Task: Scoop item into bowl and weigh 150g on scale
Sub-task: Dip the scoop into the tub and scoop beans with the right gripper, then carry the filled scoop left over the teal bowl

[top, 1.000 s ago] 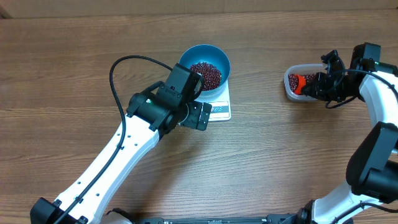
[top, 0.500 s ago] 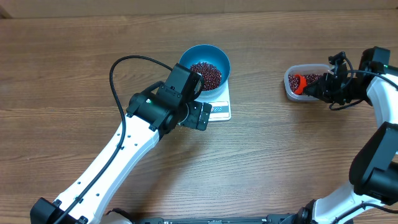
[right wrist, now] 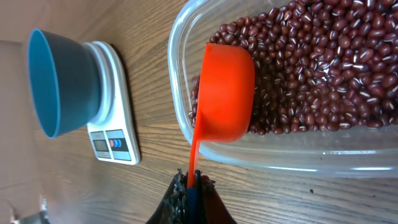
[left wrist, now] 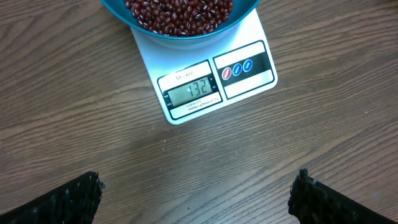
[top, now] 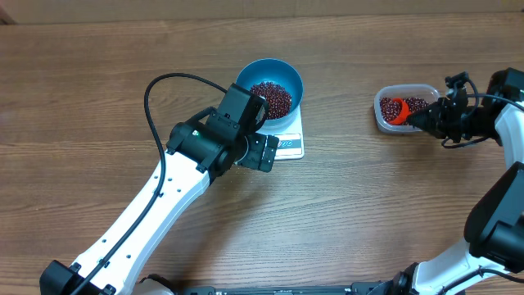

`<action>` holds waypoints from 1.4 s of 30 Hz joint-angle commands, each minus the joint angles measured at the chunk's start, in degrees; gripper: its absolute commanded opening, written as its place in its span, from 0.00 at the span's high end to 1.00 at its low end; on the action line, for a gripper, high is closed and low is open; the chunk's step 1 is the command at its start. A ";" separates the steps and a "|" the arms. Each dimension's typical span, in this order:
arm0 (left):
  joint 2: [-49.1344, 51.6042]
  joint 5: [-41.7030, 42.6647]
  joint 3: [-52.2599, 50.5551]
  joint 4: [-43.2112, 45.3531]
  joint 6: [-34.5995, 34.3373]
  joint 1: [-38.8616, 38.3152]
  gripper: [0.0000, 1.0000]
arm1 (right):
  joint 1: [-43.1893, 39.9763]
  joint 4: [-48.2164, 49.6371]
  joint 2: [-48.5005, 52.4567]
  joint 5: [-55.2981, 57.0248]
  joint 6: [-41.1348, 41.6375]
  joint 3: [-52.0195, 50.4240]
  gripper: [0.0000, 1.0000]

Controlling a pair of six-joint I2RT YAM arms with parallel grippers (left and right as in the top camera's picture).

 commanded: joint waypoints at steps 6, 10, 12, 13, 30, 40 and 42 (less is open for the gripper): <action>-0.48 -0.57 -0.35 0.11 0.83 0.04 0.01 | -2.99 -1.64 0.17 -3.98 -0.04 -0.61 0.96; -0.48 -0.57 -0.35 0.11 0.83 0.04 0.00 | -4.68 -2.38 0.17 -5.35 -0.07 -0.61 0.96; -0.48 -0.57 -0.35 0.11 0.83 0.04 0.00 | -5.64 -2.54 0.17 -7.02 -0.04 -0.61 0.96; -0.48 -0.57 -0.35 0.11 0.83 0.04 0.01 | -6.03 -2.67 0.20 -7.67 -0.07 -0.61 0.97; -0.48 -0.57 -0.35 0.11 0.83 0.04 0.00 | -7.63 -4.24 0.17 -19.98 -0.28 -0.61 0.96; -0.48 -0.57 -0.35 0.11 0.83 0.04 0.01 | -3.63 -3.61 -0.72 -23.56 -0.50 -0.42 0.96; -0.48 -0.57 -0.35 0.11 0.83 0.04 0.00 | -1.46 -3.23 -1.38 -24.11 -0.48 -0.07 0.96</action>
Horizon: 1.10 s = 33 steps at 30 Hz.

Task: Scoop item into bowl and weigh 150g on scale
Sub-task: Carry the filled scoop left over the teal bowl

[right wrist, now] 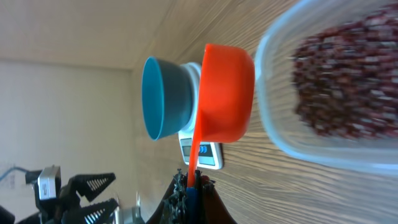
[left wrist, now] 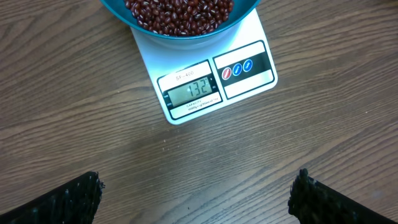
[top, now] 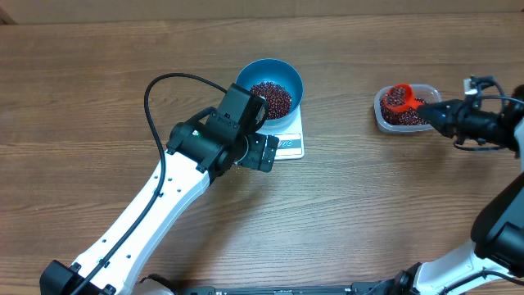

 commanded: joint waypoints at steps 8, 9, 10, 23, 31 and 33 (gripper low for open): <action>-0.48 -0.57 -0.35 0.11 0.83 0.04 0.01 | 13.40 0.59 -1.75 -3.26 1.22 5.55 0.96; -0.48 -0.57 -0.35 0.11 0.83 0.04 0.01 | 14.97 1.27 -1.75 -3.23 2.38 6.29 0.96; -0.48 -0.57 -0.35 0.11 0.83 0.04 0.00 | 16.31 2.03 -1.73 -3.23 3.43 6.86 0.96; -0.48 -0.57 -0.35 0.11 0.83 0.04 0.01 | 32.20 16.94 -1.75 6.03 16.00 10.14 0.96; -0.48 -0.57 -0.35 0.11 0.83 0.04 0.01 | 40.35 16.09 -1.75 26.60 16.11 13.60 0.96; -0.48 -0.57 -0.35 0.11 0.83 0.04 0.01 | 41.59 15.63 -1.75 29.70 16.11 14.21 0.96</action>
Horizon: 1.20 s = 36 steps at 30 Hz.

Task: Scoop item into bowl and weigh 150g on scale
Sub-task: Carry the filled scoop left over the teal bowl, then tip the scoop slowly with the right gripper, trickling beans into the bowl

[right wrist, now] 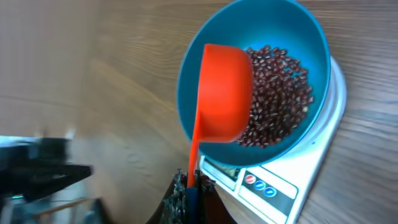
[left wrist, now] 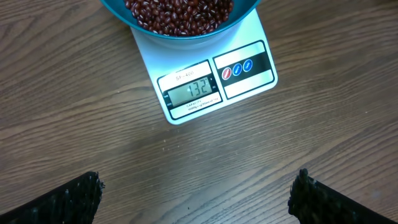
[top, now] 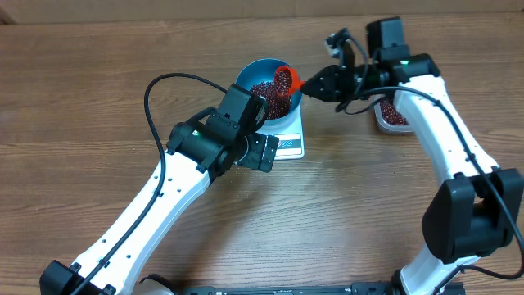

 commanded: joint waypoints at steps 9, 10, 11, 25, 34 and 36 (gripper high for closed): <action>-0.48 -0.57 -0.35 0.11 0.83 0.04 0.01 | 6.49 -0.92 -1.70 17.73 -3.56 3.28 0.96; -0.48 -0.57 -0.35 0.11 0.83 0.04 0.01 | 6.60 -0.37 -1.70 20.63 -0.24 3.28 0.97; -0.48 -0.57 -0.35 0.11 0.83 0.04 0.01 | 6.60 0.20 -1.70 21.92 2.05 3.30 0.96; -0.48 -0.57 -0.35 0.11 0.83 0.04 0.01 | 6.32 0.87 -1.68 16.50 0.85 3.37 0.97; -0.48 -0.57 -0.35 0.11 0.83 0.04 0.01 | 6.32 0.48 -1.70 16.52 0.85 3.37 0.96; -0.48 -0.57 -0.35 0.11 0.83 0.04 0.00 | 6.32 0.44 -1.70 16.52 0.85 3.37 0.96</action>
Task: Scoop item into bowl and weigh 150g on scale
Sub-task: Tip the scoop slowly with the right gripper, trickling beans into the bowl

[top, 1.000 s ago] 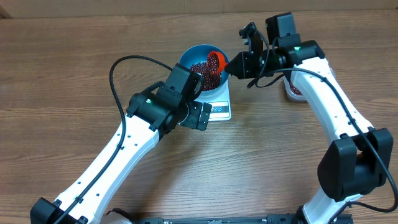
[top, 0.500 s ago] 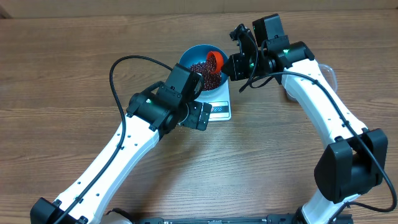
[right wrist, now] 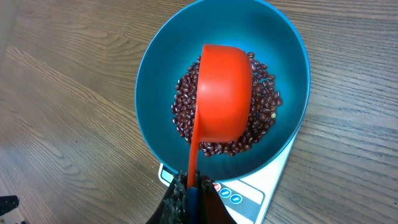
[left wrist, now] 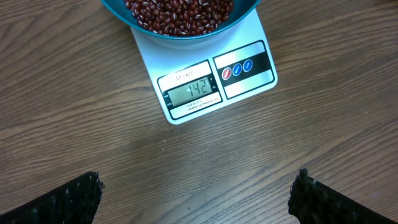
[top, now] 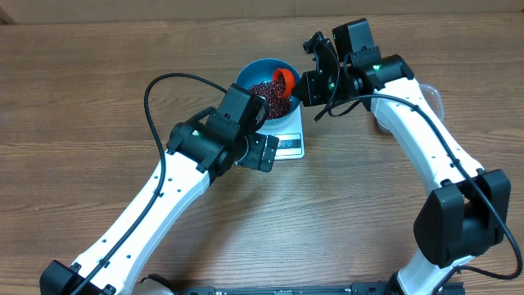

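A blue bowl [top: 278, 75] of red beans [right wrist: 261, 124] stands on a white scale [left wrist: 211, 81] whose display [left wrist: 198, 89] reads 142. My right gripper [right wrist: 191, 185] is shut on the handle of an orange scoop [right wrist: 224, 99], which is tipped over the bowl with its underside toward the camera. In the overhead view the scoop [top: 283, 79] sits over the bowl's right part. My left gripper [left wrist: 196, 190] hangs open over bare table just in front of the scale, holding nothing.
A clear plastic tub [top: 432, 97] lies at the back right, mostly hidden behind my right arm. The left arm's black cable [top: 160, 90] loops above the table to the left of the bowl.
The scoop has gone from level over the bowl's right rim to tipped over inside the bowl. The scale reading rose from 132 to 142. The left arm stayed put.
The scoop lay in the tub of beans at the right with the scale at 132. Then it was lifted out, full. Then it was over the bowl's rim, and now it is tipped over the bowl with the display at 142.
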`<action>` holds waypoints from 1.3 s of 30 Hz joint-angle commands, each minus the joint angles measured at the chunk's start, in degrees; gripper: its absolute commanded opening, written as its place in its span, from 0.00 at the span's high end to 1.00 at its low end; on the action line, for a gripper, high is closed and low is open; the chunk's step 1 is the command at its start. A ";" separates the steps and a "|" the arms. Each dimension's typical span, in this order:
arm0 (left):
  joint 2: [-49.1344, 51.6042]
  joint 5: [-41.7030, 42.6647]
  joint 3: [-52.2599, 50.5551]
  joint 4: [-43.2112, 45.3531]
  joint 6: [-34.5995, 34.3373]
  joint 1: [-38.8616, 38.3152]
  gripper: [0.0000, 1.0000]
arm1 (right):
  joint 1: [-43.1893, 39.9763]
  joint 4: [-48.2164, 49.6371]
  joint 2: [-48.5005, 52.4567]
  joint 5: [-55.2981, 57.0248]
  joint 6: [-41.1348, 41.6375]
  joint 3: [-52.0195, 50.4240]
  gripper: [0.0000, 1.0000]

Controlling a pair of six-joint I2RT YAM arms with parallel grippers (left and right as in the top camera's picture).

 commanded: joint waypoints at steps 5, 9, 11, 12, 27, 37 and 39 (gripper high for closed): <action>-0.48 -0.57 -0.35 0.11 0.83 0.04 0.01 | -0.48 0.31 -1.68 0.15 0.22 2.08 0.96; -0.48 -0.57 -0.35 0.11 0.83 0.04 0.01 | -0.48 0.31 -1.68 0.17 0.20 2.08 0.96; -0.48 -0.57 -0.35 0.11 0.83 0.04 0.01 | -0.48 0.22 -1.68 0.15 0.20 2.08 0.97; -0.48 -0.57 -0.35 0.11 0.83 0.04 0.01 | -0.48 0.15 -1.70 0.15 0.22 2.08 0.96; -0.48 -0.57 -0.35 0.11 0.83 0.04 0.00 | 0.39 -2.34 -1.68 0.68 -6.43 2.08 0.96; -0.48 -0.57 -0.35 0.11 0.83 0.04 0.01 | 0.07 -1.40 -1.68 0.57 -2.38 2.08 0.96; -0.48 -0.57 -0.35 0.11 0.83 0.04 0.01 | 0.07 -1.51 -1.68 0.57 -2.38 2.08 0.96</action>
